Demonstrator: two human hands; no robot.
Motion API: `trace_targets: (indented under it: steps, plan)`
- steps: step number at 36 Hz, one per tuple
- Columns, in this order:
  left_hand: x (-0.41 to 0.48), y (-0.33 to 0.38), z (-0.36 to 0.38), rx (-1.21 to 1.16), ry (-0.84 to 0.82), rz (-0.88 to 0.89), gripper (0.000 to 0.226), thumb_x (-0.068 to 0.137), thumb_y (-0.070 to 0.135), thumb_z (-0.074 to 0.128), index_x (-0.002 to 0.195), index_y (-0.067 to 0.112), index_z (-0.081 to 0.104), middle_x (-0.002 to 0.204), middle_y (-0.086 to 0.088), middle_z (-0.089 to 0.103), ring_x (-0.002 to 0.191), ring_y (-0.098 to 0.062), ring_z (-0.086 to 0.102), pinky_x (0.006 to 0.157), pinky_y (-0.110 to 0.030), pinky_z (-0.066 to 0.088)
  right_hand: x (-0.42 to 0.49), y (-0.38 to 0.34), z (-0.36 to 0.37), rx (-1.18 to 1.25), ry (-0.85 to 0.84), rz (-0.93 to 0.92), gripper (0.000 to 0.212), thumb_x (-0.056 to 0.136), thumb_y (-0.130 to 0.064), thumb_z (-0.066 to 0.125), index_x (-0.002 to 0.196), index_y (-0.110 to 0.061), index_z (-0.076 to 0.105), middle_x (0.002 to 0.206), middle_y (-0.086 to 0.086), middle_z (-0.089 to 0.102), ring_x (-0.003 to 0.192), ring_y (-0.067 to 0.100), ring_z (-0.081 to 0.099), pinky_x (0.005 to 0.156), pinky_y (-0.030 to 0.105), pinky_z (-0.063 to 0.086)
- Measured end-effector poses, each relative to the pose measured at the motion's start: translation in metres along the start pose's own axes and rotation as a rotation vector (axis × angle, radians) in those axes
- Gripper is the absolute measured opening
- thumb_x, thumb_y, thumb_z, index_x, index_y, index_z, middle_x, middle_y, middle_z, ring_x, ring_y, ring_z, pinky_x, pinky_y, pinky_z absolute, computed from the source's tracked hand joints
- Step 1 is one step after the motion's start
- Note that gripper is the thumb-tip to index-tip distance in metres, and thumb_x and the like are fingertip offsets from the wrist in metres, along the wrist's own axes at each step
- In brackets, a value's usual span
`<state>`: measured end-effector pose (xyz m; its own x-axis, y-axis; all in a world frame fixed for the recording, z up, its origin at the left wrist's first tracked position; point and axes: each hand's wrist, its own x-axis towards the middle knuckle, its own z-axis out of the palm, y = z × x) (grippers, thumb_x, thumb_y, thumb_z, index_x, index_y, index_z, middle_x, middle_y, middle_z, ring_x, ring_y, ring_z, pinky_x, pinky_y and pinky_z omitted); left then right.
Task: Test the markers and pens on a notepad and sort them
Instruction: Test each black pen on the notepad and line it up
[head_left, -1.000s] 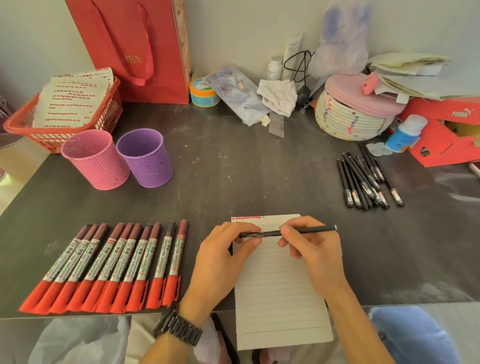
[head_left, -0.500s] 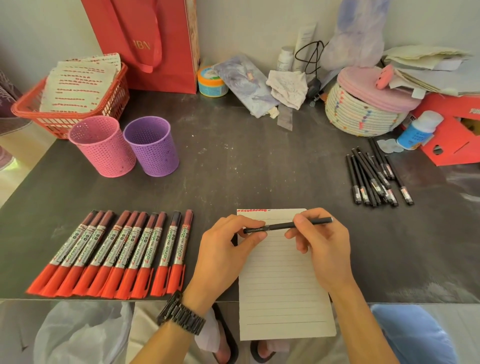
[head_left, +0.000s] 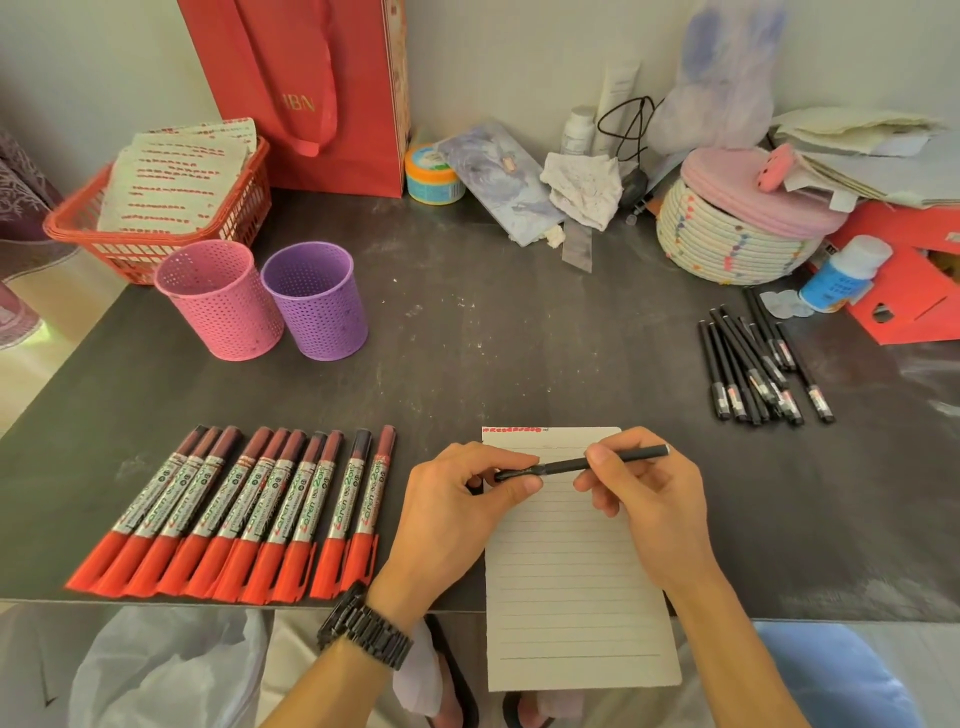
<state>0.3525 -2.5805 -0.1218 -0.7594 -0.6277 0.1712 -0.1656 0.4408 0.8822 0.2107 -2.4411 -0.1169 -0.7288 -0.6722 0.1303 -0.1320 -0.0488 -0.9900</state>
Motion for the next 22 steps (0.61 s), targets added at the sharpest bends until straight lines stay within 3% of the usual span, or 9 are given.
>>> trace_targets:
  steps: [9, 15, 17, 19, 22]
  plan:
    - [-0.001, 0.002, 0.002, -0.094, 0.04, -0.016, 0.023, 0.085, 0.041, 0.072, 0.106, 0.048, 0.068, 0.1, 0.03, 0.067, 0.086, -0.005, 0.062, 0.071, -0.01, 0.044, -0.002, -0.005, 0.001, 0.031, 0.047, -0.035, 0.016, 0.087, -0.035, 0.069, 0.095, -0.021, 0.071, 0.076, 0.013, 0.074, 0.056, 0.019, 0.06, 0.052, 0.024, 0.049]
    - [-0.001, -0.001, -0.002, -0.097, 0.041, -0.069, 0.014, 0.092, 0.044, 0.064, 0.106, 0.043, 0.068, 0.098, 0.028, 0.068, 0.09, -0.001, 0.063, 0.074, -0.01, 0.045, -0.004, -0.01, -0.002, -0.05, 0.129, -0.057, 0.003, 0.091, -0.024, 0.074, 0.089, -0.025, 0.073, 0.074, 0.008, 0.075, 0.052, 0.015, 0.059, 0.053, 0.02, 0.051]
    - [-0.002, -0.003, -0.002, -0.047, 0.03, -0.077, 0.023, 0.091, 0.052, 0.06, 0.113, 0.046, 0.062, 0.103, 0.03, 0.066, 0.098, 0.001, 0.062, 0.079, -0.012, 0.046, -0.007, -0.016, -0.007, -0.031, 0.183, -0.054, 0.004, 0.087, -0.03, 0.076, 0.087, -0.026, 0.074, 0.074, 0.007, 0.075, 0.051, 0.014, 0.059, 0.053, 0.02, 0.051]
    - [-0.004, -0.005, 0.001, 0.086, 0.001, -0.051, 0.031, 0.09, 0.058, 0.058, 0.119, 0.047, 0.057, 0.111, 0.033, 0.06, 0.107, 0.005, 0.055, 0.083, -0.009, 0.043, -0.011, -0.021, -0.019, 0.094, 0.279, -0.006, 0.02, 0.079, -0.039, 0.078, 0.086, -0.021, 0.075, 0.074, 0.008, 0.073, 0.05, 0.016, 0.055, 0.05, 0.022, 0.049]
    - [-0.007, -0.009, 0.009, 0.297, -0.033, 0.031, 0.027, 0.089, 0.056, 0.057, 0.113, 0.044, 0.061, 0.116, 0.033, 0.053, 0.115, 0.007, 0.044, 0.093, -0.011, 0.037, -0.014, -0.029, -0.044, 0.27, 0.378, 0.086, 0.021, 0.074, -0.037, 0.078, 0.084, -0.019, 0.077, 0.075, 0.006, 0.07, 0.052, 0.015, 0.052, 0.046, 0.024, 0.043]
